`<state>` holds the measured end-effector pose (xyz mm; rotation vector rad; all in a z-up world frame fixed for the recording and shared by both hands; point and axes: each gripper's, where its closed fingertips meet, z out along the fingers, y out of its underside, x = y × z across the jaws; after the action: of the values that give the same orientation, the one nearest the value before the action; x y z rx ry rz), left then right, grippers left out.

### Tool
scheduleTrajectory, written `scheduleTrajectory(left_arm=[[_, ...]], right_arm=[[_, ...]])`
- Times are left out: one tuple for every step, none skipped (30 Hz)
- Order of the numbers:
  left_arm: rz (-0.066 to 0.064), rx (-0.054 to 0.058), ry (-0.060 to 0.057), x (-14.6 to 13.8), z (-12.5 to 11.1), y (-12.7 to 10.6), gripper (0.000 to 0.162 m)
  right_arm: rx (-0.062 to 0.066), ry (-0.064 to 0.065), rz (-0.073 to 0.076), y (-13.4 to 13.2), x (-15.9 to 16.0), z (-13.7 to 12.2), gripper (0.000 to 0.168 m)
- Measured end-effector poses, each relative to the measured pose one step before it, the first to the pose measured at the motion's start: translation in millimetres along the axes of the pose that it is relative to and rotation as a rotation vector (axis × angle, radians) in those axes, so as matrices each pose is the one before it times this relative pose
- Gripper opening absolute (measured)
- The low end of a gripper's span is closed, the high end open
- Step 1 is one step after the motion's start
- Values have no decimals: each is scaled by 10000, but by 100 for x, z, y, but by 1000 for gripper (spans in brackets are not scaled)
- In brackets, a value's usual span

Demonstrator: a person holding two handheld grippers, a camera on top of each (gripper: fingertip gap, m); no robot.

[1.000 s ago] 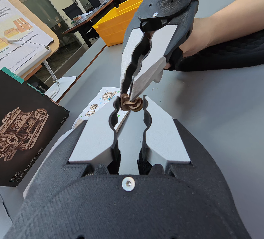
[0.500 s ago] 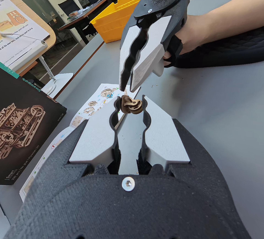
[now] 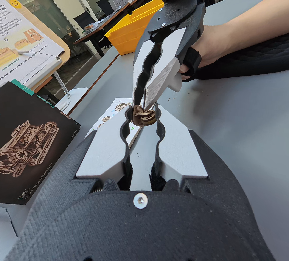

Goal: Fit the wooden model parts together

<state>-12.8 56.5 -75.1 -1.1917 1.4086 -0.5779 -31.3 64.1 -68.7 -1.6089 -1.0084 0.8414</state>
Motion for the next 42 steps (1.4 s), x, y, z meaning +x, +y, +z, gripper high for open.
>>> scheduleTrajectory(left_arm=[[11,43,-14,6,-7,-89,28],[11,-3,-14,-4,-3,-19,28],[28,-49,-22,-16,51,86,27],[34,-35,-17,9,25,65,27],[42,-6,-35,-8,13,2,27],[54,6,-44,-24,-8,-33,27],[46,11,-29,-10,-4,-45,27],[20,22,-27,-8,-7,-70,27],[25,-3,-59,-69,-24,-41,25],[100,25,-28,-28,-41,-65,24],[88,42,-22,2,-54,-90,24],[54,15,-14,22,-33,-43,24],[48,1,-2,30,-4,20,25],[-23,-1,10,27,33,66,25],[-142,-1,43,35,61,81,26],[-225,20,78,30,47,33,28],[-226,50,130,75,2,-55,31],[-205,49,117,47,-23,-57,35],[-185,68,126,40,-67,-62,40],[-167,117,122,18,-124,-112,41],[-151,136,79,-81,-192,-137,41],[-133,147,78,-122,-231,-183,41],[-123,160,155,-40,-240,-233,41],[-151,110,108,-128,-201,-138,40],[-179,86,-27,-328,-174,-110,41],[-153,131,90,-78,-154,-215,40],[-153,133,96,14,-106,-237,40],[-144,126,-17,-84,-64,-215,40],[-113,126,16,17,1,-205,40],[-115,87,53,100,68,-183,40],[-132,70,-13,29,107,-157,42],[-126,85,79,165,143,-194,45],[-117,59,63,157,142,-174,45],[-56,46,-34,43,111,-123,44],[35,11,0,91,81,-54,42],[91,-40,71,202,30,28,34],[113,31,8,144,-26,-82,32],[144,61,-54,60,-58,-128,32],[138,-17,-65,2,-30,-40,32],[113,-57,-53,-7,-4,19,31],[79,-56,-35,-6,-11,-2,31],[85,-77,-33,5,-8,21,31]], right_arm=[[-8,74,-69,6,-11,41,15],[-53,70,-88,52,-24,74,15],[-66,112,-76,63,92,36,15],[-56,116,-4,77,105,44,13],[9,29,-34,-33,-7,11,12],[33,24,-80,-67,-19,-14,12],[12,24,-116,-39,-25,-32,12],[-12,36,-142,-52,-33,-38,12],[-6,67,-173,-69,-29,-22,12],[-18,74,-148,-79,-29,-24,12],[-1,50,-191,-92,-63,-37,12],[-13,35,-145,-29,-38,-16,12],[-11,8,-28,40,-8,3,12],[-13,-5,-3,77,29,16,12],[-16,-19,-12,99,46,0,12],[25,0,-7,31,80,-40,12],[27,0,-7,20,95,-45,12],[63,47,55,-35,176,-96,12],[90,17,133,-82,187,-130,12],[119,-57,196,-108,143,-157,12],[184,-87,224,-203,113,-179,12],[277,-192,186,-344,-34,-204,12],[353,-272,150,-478,-175,-233,12],[333,-172,127,-492,-53,-232,12],[298,-203,82,-456,-143,-201,12],[233,-166,78,-346,-127,-136,12],[144,4,86,-196,86,-71,12],[146,-121,32,-173,-112,-18,12],[116,-177,35,-142,-237,16,12],[125,-95,-9,-163,-150,35,12],[145,-116,-49,-189,-201,33,13],[145,-201,-58,-208,-353,51,13],[92,-115,-80,-134,-229,57,13],[47,-41,-96,-51,-129,75,13],[34,-59,-57,-43,-151,75,13],[68,41,-21,-106,17,22,13],[74,-11,-37,-105,-29,9,13],[70,-73,6,-91,-92,0,13],[20,-48,35,2,-40,16,13],[18,-42,39,23,1,-8,13],[30,-65,34,3,1,-24,13],[13,-72,-21,40,-19,-9,13]])
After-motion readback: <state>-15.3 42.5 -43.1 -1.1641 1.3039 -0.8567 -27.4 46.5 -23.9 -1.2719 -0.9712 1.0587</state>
